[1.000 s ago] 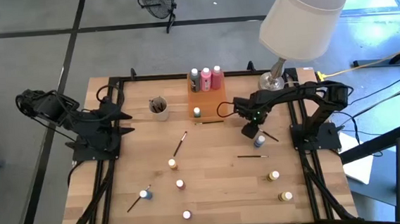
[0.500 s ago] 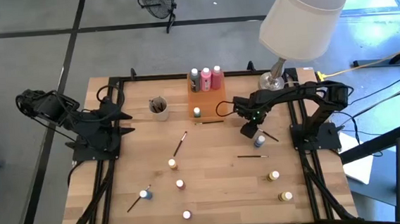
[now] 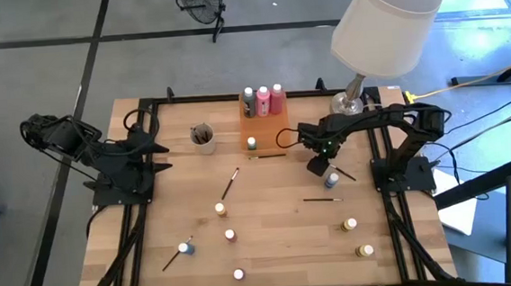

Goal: Pick & Place Paint Supplies
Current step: Put the black paint brush into the white cup

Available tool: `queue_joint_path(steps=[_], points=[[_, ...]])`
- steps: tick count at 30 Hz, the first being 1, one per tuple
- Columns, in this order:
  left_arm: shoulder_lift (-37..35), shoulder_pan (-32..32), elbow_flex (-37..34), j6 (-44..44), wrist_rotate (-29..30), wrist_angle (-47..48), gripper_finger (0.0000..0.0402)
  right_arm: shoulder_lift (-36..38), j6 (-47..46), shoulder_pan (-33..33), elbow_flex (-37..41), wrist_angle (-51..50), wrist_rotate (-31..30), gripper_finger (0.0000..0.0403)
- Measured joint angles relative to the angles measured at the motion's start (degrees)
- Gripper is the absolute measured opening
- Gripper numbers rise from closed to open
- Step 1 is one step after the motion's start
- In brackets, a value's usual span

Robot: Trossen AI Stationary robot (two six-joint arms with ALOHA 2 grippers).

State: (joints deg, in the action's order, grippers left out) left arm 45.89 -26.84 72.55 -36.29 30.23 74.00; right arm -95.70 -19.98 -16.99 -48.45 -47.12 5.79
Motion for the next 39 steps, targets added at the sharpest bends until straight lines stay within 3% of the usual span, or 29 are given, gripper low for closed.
queue_joint_path(steps=[26, 39], points=[[-0.4, 0.0, 0.0, 0.0, -1.0, 1.0, 0.0219, 0.0, -1.7, 0.1, 0.0, -1.5, 0.5, 0.0203], [-0.4, 0.0, 0.0, 0.0, -1.3, 1.0, 0.0219, 0.0, -1.9, 0.1, 0.2, -0.5, -0.1, 0.0171]])
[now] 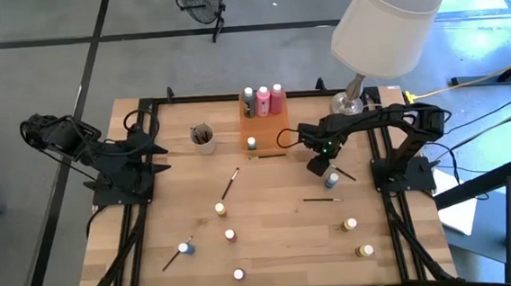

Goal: Pick & Place Paint Supplies
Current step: Put the black paint brush into the white cup

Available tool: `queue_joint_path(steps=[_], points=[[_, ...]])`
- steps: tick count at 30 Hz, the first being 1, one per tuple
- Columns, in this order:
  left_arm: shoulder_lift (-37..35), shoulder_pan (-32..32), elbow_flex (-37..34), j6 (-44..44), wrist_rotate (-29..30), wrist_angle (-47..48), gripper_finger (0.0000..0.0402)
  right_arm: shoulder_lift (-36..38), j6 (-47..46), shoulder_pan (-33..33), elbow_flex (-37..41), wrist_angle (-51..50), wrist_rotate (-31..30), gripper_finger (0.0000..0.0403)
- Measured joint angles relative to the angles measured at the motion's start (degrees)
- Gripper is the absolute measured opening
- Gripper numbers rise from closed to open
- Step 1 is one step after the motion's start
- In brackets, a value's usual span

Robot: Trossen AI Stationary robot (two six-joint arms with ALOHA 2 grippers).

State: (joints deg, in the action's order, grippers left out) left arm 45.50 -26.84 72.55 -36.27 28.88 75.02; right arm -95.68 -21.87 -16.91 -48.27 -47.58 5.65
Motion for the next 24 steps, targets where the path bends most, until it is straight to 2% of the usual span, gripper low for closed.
queue_joint_path(steps=[8, 24], points=[[0.0, 0.0, 0.0, 0.0, 0.0, 0.0, 0.0219, 0.1, 1.1, 0.0, 0.0, 0.2, -0.8, 0.0141], [0.0, 0.0, 0.0, 0.0, 0.1, 0.0, 0.0219, 0.1, 1.3, 0.0, -0.1, 1.1, -0.4, 0.0021]])
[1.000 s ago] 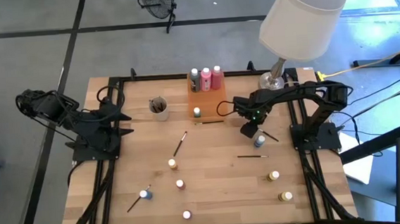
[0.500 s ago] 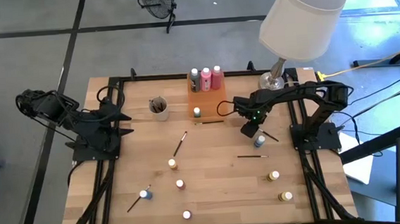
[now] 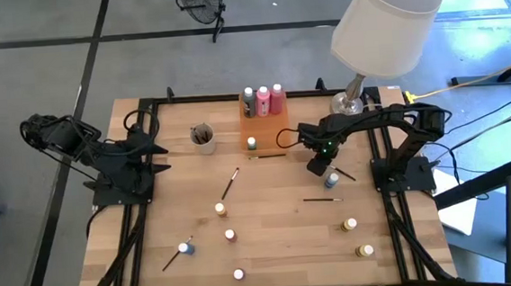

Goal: Pick & Place Paint Supplies
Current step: Put the black paint brush into the white cup

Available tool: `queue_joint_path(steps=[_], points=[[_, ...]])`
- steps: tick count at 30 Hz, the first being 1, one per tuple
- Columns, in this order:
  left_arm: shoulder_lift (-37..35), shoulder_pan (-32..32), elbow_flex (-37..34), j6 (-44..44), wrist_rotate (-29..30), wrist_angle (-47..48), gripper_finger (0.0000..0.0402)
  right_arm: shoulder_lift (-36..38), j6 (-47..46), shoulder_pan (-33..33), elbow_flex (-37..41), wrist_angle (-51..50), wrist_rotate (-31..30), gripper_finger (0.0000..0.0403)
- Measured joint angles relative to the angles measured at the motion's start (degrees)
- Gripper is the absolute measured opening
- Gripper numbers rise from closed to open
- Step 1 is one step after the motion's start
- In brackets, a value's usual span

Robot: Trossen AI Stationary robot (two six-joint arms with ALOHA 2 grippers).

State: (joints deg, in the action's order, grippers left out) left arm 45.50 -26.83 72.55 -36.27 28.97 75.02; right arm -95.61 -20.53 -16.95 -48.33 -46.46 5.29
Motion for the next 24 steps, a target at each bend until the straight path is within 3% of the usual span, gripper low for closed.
queue_joint_path(steps=[15, 24], points=[[0.1, 0.0, 0.0, -1.4, 0.0, -0.2, 0.0219, 0.0, -3.0, 0.0, -0.1, 0.4, 0.4, 0.0001], [0.3, 0.0, 0.0, -1.5, 0.0, -0.2, 0.0219, -0.4, -2.4, 0.3, -4.6, -3.7, -0.5, 0.0]])
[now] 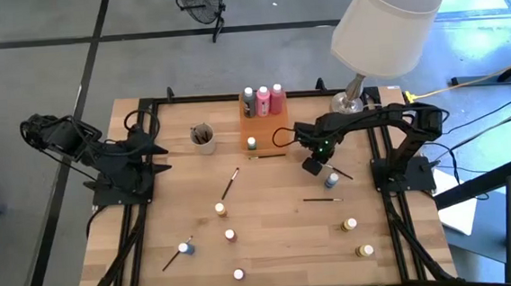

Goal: Pick & Place Paint Supplies
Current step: Put the black paint brush into the white cup

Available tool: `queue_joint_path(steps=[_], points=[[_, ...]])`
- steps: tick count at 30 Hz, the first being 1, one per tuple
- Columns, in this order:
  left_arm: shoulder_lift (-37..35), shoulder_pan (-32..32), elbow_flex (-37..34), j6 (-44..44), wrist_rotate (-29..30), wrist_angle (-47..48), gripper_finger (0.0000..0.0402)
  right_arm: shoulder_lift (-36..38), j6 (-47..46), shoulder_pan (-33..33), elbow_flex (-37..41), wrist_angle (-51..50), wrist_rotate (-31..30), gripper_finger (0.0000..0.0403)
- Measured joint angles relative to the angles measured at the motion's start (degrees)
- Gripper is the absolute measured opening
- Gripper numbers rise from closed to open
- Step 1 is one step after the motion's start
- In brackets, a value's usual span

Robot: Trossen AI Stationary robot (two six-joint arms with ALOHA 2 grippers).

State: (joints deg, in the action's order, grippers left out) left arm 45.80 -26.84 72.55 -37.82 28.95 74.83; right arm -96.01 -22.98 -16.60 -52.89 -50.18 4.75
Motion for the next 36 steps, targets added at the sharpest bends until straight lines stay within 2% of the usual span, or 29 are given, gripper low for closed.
queue_joint_path(steps=[12, 19, 24, 29, 32, 36], points=[[-0.1, 0.0, 0.0, 0.0, -1.4, 0.0, 0.0219, 0.2, 1.4, 1.1, -5.7, -8.6, -0.6, 0.0], [-0.3, 0.0, 0.0, 0.0, -1.5, 0.0, 0.0219, 0.2, 2.1, 3.6, -14.3, -14.9, -0.8, 0.0], [-0.7, 0.0, 0.0, 0.0, -1.1, 0.0, 0.0219, 0.2, 2.2, 6.5, -24.3, -19.4, -2.1, 0.0], [-0.7, 0.0, 0.0, 0.5, 0.0, 0.0, 0.0219, 0.3, 1.7, 9.9, -38.3, -20.0, -3.6, 0.0], [-0.7, 0.0, 0.0, 1.4, 1.1, -0.8, 0.0219, 0.3, 2.3, 12.5, -48.0, -17.3, -7.5, 0.0], [-0.7, 0.0, 0.0, 3.8, 4.4, -5.8, 0.0219, 0.4, 6.0, 15.8, -58.6, -8.9, -11.5, 0.0]])
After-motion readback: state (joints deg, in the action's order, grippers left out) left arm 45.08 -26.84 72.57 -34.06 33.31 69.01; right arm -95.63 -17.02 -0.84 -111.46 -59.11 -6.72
